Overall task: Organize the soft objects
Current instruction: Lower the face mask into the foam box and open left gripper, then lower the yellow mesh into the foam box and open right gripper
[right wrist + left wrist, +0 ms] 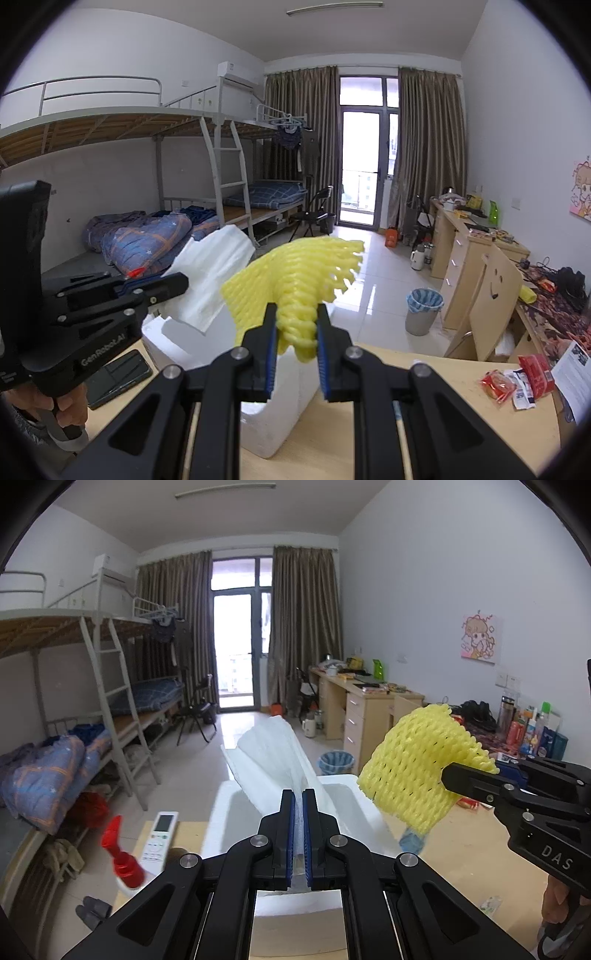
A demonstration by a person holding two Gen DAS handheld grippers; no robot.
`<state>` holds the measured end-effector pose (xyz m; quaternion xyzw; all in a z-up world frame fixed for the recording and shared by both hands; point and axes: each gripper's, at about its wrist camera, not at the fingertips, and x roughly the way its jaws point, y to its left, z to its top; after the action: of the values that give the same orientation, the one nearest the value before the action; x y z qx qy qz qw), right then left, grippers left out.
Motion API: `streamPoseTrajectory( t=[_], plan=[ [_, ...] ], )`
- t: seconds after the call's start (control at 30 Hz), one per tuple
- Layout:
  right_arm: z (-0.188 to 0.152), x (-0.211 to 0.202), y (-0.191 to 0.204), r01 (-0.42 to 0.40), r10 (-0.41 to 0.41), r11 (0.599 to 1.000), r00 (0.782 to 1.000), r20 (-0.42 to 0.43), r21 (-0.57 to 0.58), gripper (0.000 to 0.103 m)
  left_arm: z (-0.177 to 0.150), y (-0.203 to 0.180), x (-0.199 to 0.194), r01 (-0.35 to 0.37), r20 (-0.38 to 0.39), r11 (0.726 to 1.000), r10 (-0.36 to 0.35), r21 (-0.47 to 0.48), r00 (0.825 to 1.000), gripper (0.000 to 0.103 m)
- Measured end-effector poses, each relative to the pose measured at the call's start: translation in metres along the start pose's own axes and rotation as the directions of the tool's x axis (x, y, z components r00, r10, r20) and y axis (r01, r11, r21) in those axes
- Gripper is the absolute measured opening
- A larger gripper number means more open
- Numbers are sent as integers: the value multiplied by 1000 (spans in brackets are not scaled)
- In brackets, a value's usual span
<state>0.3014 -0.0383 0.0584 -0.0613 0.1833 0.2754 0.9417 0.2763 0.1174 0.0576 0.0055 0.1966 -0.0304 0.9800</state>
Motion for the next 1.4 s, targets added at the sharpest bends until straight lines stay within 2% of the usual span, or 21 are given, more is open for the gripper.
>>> streamPoseTrajectory(
  t=[0.37, 0.47, 0.5, 0.53, 0.57, 0.6, 0.63, 0.67, 0.7, 0.8, 1.4],
  plan=[
    [2, 2, -8, 17, -17, 1000, 1000, -10, 15, 22, 1, -4, 15, -15, -43, 1000, 15, 3, 999, 4],
    [1, 0, -9, 16, -16, 1000, 1000, -12, 20, 22, 0, -7, 16, -12, -48, 1000, 13, 13, 999, 12],
    [1, 0, -9, 18, -18, 1000, 1000, -11, 20, 22, 0, -8, 17, -13, -53, 1000, 14, 20, 999, 23],
    [1, -1, -9, 19, -19, 1000, 1000, -10, 21, 22, 1, -9, 18, -16, -56, 1000, 17, 24, 998, 39],
    [2, -1, -8, 20, -19, 1000, 1000, -10, 21, 22, 0, -9, 17, -19, -53, 999, 20, 26, 998, 47],
    [2, -1, -8, 21, -20, 1000, 1000, -10, 22, 22, -1, -9, 16, -24, -49, 999, 25, 29, 998, 62],
    [2, -1, -9, 19, -19, 1000, 1000, -10, 23, 22, 0, -10, 14, -31, -42, 999, 33, 30, 999, 72],
    [2, -1, -9, 18, -18, 1000, 1000, -8, 25, 22, 0, -10, 13, -37, -33, 999, 38, 30, 999, 77],
    [2, -1, -8, 19, -19, 1000, 1000, -6, 24, 22, 0, -11, 10, -48, -21, 998, 49, 37, 999, 87],
    [2, -2, -7, 22, -22, 999, 1000, -5, 28, 22, -1, -12, 5, -93, 15, 995, 92, 46, 996, 102],
    [4, 9, 2, -8, 8, 1000, 1000, -18, 3, 22, -3, 11, -26, -194, 69, 981, 193, 9, 979, 102]
  ],
)
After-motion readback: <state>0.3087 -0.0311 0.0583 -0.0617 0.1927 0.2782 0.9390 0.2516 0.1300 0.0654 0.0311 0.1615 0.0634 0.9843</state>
